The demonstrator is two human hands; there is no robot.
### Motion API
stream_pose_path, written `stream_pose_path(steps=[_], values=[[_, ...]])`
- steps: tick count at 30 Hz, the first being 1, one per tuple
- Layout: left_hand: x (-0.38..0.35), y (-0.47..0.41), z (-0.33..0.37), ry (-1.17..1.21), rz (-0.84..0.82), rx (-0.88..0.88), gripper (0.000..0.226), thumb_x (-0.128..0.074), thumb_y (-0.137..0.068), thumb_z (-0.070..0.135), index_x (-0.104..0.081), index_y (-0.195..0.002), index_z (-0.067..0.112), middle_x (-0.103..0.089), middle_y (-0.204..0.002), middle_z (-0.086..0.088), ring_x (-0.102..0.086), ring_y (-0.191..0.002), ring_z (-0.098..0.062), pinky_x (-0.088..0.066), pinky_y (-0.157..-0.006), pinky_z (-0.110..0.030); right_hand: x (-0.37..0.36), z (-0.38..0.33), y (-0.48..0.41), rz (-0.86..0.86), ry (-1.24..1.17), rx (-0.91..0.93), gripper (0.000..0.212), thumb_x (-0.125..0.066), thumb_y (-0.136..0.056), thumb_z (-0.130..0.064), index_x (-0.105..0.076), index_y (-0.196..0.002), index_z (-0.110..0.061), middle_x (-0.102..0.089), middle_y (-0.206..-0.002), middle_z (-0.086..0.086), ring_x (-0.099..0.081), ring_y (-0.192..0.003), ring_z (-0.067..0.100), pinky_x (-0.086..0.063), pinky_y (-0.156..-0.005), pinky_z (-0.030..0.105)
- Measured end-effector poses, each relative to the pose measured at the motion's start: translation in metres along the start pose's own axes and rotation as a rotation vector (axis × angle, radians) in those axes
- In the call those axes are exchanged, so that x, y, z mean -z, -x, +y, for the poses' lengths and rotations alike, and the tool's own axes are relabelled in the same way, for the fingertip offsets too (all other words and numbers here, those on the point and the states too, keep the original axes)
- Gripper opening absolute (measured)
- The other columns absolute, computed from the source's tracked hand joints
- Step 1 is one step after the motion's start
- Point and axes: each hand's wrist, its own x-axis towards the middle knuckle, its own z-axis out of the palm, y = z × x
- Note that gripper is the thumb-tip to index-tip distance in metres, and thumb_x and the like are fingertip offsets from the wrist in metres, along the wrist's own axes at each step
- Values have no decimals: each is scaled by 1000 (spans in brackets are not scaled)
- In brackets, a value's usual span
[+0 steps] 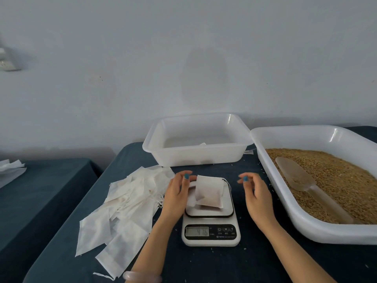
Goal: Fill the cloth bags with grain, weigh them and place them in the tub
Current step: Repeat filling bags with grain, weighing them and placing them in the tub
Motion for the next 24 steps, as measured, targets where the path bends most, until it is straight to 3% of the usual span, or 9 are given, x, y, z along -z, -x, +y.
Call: stream_pose_path(steps=[4, 11, 20, 24], values=[[4, 1, -1, 0, 79, 1, 27, -30, -103, 48, -55, -111, 45, -68, -109, 27, -53, -119, -6, -41, -98, -29, 1, 4, -3, 11, -99, -142, 20, -40, -103, -26, -58, -109, -19, -67, -97, -7, -61, -87, 8, -45, -79, 28], [6, 0, -5, 13, 116, 2, 25, -30, -105, 43, -55, -109, 45, -67, -108, 27, -54, -120, -7, -40, -99, -30, -1, 8, -4, 16, -105, -166, 24, -39, -103, -26, -60, -110, -17, -67, -96, -5, -62, -92, 8, -48, -85, 30], [6, 1, -5, -10, 68, -9, 26, -29, -104, 44, -55, -109, 44, -67, -110, 24, -54, -119, -7, -40, -96, -27, -1, 10, -4, 14, -98, -171, 26, -38, -104, -30, -60, -110, -18, -67, -96, -5, -62, -93, 8, -47, -86, 30], [2, -3, -6, -55, -63, -57, 27, -32, -107, 35, -56, -119, 39, -66, -118, 17, -54, -122, -8, -43, -104, -34, -2, 9, -5, 9, -97, -175, 25, -38, -103, -30, -60, -109, -19, -67, -95, -6, -62, -92, 6, -47, -85, 29]])
